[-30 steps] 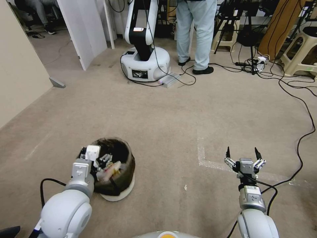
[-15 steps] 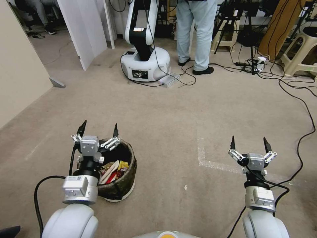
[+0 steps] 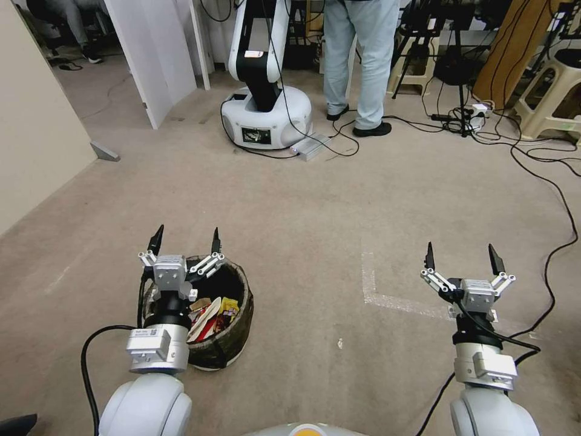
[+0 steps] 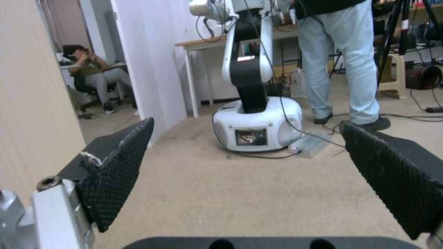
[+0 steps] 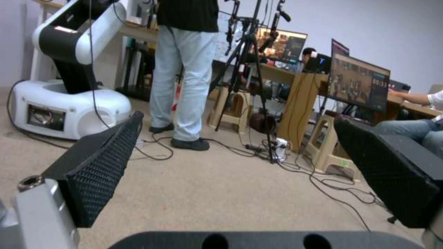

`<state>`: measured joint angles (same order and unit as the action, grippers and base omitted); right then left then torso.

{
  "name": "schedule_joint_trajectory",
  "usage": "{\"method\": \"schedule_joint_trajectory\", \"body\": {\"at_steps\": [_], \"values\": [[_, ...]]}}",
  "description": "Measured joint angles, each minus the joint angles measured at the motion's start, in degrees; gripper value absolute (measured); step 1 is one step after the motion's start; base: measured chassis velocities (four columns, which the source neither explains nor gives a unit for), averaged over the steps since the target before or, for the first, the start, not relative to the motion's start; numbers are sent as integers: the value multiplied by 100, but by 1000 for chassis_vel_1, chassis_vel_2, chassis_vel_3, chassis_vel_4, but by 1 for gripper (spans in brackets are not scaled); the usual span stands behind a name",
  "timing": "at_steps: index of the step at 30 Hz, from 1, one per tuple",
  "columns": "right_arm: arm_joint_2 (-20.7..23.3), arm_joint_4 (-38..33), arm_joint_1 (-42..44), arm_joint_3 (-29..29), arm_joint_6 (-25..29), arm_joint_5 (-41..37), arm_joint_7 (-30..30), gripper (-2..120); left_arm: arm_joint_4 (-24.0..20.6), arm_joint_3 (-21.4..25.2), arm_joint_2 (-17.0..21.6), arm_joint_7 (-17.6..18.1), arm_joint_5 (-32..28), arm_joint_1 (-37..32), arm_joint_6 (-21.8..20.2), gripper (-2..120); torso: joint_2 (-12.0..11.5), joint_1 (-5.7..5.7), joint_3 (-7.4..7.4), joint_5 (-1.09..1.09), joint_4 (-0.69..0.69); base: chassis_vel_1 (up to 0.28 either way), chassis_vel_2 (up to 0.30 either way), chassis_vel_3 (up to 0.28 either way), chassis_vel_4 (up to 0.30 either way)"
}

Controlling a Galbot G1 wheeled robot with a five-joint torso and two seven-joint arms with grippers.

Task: Pick up the trash bin, then pick up the garbage from the floor and place it into the trash bin.

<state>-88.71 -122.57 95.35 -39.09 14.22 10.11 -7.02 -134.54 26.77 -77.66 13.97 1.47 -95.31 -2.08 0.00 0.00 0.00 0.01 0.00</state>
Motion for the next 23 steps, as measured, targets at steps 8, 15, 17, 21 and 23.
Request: {"method": "schedule_joint_trajectory", "body": {"at_steps": [8,15,17,21,23], "values": [[-1,7,-2,-3,0,-1,2,100,0,0,6,0,-8,0,-19,100,0,0,0,0,0,0,0,0,0],[-2,13,-4,-3,0,0,2,100,0,0,9,0,-14,0,-34,100,0,0,0,0,0,0,0,0,0],[-2,14,-4,-3,0,0,2,100,0,0,9,0,-15,0,-36,100,0,0,0,0,0,0,0,0,0],[-2,16,-5,-3,-1,0,3,100,0,0,11,0,-17,0,-40,100,0,0,0,-1,0,0,0,0,0],[-2,16,-5,-3,-1,0,2,100,0,0,11,0,-18,0,-42,100,0,0,0,-1,0,0,0,0,0]]}}
